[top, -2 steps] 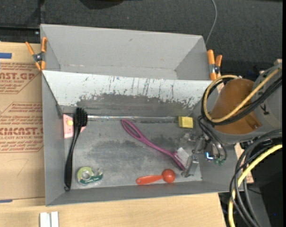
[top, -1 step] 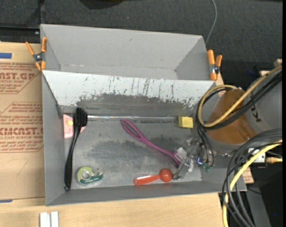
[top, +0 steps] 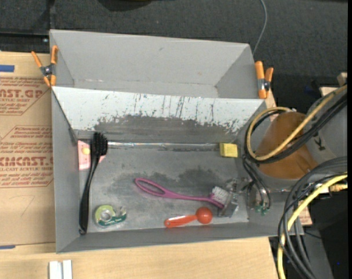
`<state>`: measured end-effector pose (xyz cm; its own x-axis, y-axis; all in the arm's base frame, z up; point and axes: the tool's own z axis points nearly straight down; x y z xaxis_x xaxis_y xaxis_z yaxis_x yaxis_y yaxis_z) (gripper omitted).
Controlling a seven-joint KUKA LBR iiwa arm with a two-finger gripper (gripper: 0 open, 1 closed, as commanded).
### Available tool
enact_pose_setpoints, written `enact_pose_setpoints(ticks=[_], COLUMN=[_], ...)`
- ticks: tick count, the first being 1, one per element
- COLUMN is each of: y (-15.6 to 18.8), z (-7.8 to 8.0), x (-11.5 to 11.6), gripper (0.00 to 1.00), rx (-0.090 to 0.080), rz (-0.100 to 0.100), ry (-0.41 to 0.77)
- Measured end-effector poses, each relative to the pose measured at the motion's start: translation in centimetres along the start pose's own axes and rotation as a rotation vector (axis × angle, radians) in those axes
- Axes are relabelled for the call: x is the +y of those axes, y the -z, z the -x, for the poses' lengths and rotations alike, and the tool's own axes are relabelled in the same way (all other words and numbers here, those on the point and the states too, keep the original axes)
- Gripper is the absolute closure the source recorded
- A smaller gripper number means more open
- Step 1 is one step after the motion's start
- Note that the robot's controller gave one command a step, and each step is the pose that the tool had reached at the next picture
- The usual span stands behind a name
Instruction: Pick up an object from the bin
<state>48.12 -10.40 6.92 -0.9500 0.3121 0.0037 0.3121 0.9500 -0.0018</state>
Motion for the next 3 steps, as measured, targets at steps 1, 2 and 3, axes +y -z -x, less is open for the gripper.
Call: enact_pose_setpoints(ticks=[1,2,3], y=[0.0,6.7,6.2], z=[0.0,0.0,-0.1], x=[0.0,0.1,0.0], gripper=[1.00,1.00,1.00], rx=[0.000,0.000,0.004], rz=[0.000,0.001,0.000], ry=[0.000,0.001,0.001])
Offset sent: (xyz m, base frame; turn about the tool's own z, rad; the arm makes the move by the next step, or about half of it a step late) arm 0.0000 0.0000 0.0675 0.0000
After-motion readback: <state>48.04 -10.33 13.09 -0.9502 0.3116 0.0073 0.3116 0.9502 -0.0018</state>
